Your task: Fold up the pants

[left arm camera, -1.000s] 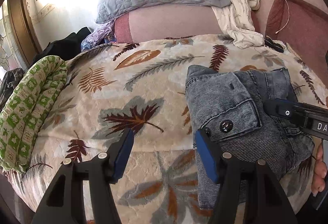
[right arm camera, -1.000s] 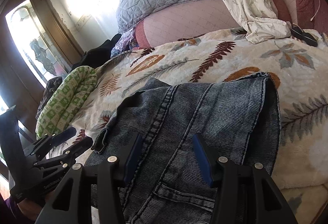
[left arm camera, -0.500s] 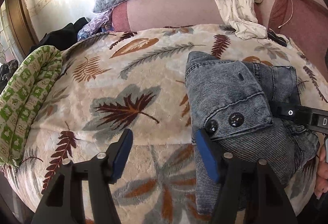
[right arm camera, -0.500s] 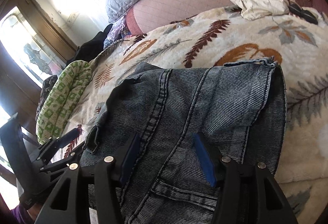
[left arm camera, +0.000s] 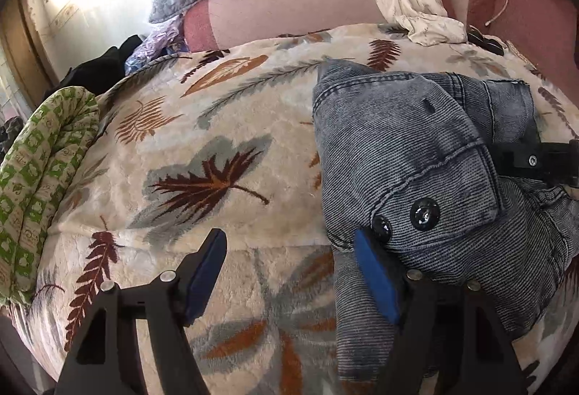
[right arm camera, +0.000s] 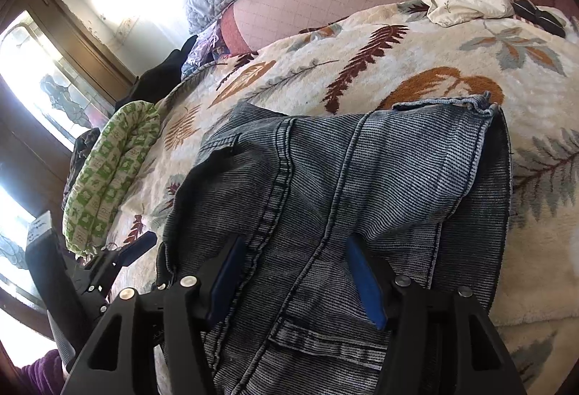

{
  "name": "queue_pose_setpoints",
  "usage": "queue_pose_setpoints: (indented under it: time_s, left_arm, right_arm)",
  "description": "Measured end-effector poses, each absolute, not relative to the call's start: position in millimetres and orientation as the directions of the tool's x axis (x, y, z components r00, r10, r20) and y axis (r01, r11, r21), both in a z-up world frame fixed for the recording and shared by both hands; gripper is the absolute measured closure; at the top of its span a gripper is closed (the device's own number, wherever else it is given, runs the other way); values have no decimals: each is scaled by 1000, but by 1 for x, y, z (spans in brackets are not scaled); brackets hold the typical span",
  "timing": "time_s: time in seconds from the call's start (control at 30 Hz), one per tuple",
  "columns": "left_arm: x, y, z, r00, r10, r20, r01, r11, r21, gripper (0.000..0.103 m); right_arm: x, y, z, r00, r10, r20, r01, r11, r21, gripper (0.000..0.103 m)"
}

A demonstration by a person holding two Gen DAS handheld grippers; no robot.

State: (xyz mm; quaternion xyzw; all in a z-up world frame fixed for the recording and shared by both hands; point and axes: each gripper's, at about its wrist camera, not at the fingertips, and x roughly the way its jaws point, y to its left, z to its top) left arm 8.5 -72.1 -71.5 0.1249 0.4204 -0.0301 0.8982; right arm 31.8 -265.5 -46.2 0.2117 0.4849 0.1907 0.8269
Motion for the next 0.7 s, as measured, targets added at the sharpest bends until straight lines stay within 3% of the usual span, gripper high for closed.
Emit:
queue_pose_setpoints:
  time_s: [0.13,0.43,0.7]
  left_arm:
    - [21,-63,-58,591,18,-807,184,970,156,29]
    - [56,-66,-5,678,3,-735,141,981,135,29]
    - [104,-105,-31,618,17,-786,190,967,171,29]
  right_arm:
    - [33,-272,-41,465,551,-693,-114,813,571,38]
    - [37,-312,-11,663,514,-545,-94,779,620,38]
    - [62,-324,-31,637,489,-596,-1,774,634,38]
